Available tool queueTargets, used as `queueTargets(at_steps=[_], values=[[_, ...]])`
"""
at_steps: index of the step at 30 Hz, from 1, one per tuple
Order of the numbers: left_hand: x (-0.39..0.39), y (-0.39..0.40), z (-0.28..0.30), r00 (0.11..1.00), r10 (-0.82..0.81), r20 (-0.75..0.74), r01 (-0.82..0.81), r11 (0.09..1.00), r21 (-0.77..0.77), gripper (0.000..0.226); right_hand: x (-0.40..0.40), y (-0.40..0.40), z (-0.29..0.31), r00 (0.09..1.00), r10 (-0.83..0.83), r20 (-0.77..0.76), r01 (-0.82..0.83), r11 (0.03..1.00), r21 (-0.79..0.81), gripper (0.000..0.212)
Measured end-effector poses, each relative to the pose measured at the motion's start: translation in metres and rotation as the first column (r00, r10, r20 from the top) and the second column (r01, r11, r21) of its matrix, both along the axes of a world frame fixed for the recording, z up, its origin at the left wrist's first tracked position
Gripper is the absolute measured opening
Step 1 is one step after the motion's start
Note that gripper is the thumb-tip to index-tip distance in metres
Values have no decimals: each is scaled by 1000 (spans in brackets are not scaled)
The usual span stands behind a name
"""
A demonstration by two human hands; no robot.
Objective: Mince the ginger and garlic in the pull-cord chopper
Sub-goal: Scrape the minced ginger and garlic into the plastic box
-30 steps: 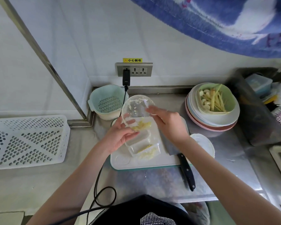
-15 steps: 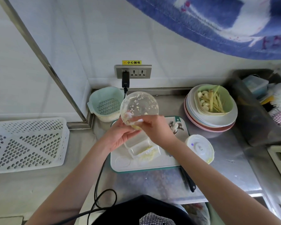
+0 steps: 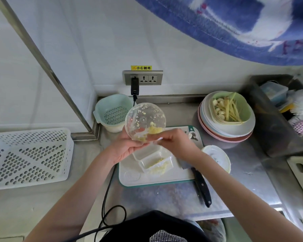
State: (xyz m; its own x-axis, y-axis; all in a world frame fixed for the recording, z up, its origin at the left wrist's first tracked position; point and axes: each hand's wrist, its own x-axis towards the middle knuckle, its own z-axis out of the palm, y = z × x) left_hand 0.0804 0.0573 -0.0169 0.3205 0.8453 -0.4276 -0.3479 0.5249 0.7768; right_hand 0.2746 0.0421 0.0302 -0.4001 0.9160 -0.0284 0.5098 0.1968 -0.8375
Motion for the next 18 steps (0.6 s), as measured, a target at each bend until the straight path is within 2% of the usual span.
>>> queueTargets(at_steps=[3, 6, 9, 11, 13, 15, 18], values=[[0, -2, -3, 1000, -26, 9, 26, 999, 28, 79, -4, 14, 9, 989, -58, -139, 57, 998, -15, 36], [3, -1, 0, 998, -24, 62, 21, 999, 43, 80, -11, 7, 11, 999, 14, -32, -14, 1000, -14, 23], [-4, 0, 1, 969, -56, 241, 45, 998, 51, 81, 2, 1, 1, 1000, -1, -29, -1, 997, -78, 22], [-6, 2, 5, 941, -64, 333, 56, 998, 33, 64, 6, 1, -3, 999, -21, -29, 18, 994, -105, 21], [-3, 4, 8, 953, -16, 301, 26, 999, -29, 51, 7, 3, -6, 1000, -2, 1, 2, 994, -113, 21], [3, 5, 8, 981, 46, 187, -34, 997, -67, 49, 8, 4, -9, 999, 8, 41, -4, 995, -104, 21], [6, 2, 3, 991, 100, 92, -99, 995, -20, 37, 18, 12, -13, 998, -11, 67, 15, 998, -62, 28]])
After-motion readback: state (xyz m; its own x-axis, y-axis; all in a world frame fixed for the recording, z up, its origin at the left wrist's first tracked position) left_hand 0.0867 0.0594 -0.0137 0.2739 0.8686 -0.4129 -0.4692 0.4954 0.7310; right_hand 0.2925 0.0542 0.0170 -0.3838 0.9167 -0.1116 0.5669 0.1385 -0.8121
